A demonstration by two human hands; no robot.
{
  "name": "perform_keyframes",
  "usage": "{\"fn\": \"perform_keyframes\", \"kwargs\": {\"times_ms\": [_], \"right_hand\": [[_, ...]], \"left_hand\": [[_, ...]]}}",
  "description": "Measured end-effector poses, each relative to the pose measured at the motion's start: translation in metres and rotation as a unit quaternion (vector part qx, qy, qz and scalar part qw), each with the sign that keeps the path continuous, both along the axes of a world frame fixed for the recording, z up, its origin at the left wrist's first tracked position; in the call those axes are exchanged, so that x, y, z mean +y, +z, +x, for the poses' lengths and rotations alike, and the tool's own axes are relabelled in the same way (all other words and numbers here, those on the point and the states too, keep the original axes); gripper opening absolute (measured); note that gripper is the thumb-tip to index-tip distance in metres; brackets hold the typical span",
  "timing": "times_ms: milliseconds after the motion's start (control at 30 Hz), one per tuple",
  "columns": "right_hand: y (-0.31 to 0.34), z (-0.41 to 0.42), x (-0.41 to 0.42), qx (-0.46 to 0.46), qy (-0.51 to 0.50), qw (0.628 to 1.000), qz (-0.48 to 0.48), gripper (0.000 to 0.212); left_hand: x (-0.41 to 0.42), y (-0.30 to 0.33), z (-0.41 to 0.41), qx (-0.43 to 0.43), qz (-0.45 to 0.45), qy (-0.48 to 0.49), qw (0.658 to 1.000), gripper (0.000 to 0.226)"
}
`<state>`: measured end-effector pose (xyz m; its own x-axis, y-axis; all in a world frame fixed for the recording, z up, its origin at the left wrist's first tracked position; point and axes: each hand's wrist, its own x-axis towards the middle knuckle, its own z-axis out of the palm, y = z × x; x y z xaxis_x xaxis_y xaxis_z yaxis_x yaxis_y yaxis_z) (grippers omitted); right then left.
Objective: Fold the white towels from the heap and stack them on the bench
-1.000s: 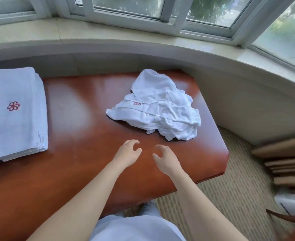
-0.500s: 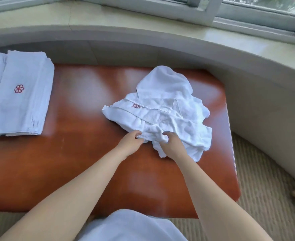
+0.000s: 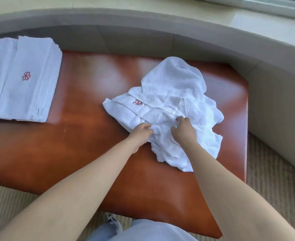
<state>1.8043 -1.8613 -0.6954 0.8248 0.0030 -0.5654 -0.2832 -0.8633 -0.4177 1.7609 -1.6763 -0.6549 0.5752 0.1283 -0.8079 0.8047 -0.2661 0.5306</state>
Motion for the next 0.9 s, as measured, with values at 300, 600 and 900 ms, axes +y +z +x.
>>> {"fn": "perform_keyframes", "kwargs": {"times_ms": [300, 600, 900], "right_hand": [[0.009, -0.027, 0.035, -0.012, 0.122, 0.992, -0.027, 0.015], [0.035, -0.106, 0.088, -0.002, 0.267, 0.964, 0.012, 0.011], [0.047, -0.193, 0.119, 0.017, 0.305, 0.949, -0.076, 0.028]], "left_hand": [[0.013, -0.012, -0.026, 0.026, -0.007, 0.043, 0.999, 0.047], [0.035, -0.005, -0.075, 0.016, -0.018, 0.137, 0.99, 0.031], [0.099, 0.001, -0.171, 0.007, -0.054, 0.212, 0.976, 0.022]]}}
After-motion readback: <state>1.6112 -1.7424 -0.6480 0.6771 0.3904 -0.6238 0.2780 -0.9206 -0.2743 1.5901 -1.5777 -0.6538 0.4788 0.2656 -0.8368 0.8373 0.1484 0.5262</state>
